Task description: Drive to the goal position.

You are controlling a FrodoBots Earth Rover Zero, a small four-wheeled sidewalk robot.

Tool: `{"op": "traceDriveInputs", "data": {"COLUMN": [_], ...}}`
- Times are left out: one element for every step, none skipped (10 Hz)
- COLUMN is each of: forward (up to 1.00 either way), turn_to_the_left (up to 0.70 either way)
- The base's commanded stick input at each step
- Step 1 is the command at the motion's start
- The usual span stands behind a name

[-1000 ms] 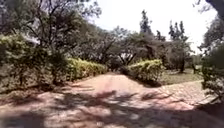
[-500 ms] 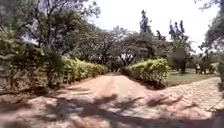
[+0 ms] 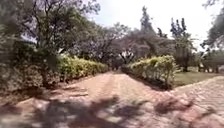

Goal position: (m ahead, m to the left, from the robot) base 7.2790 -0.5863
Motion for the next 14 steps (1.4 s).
{"op": "traceDriveInputs", "data": {"forward": [0.70,0.70,0.70,0.70,0.70,0.70,0.70,0.70,0.70,0.70,0.70,0.70,0.70,0.70], "turn_to_the_left": [0.00,0.00,0.00,0.00,0.00,0.00,0.00,0.00,0.00,0.00,0.00,0.00,0.00,0.00]}}
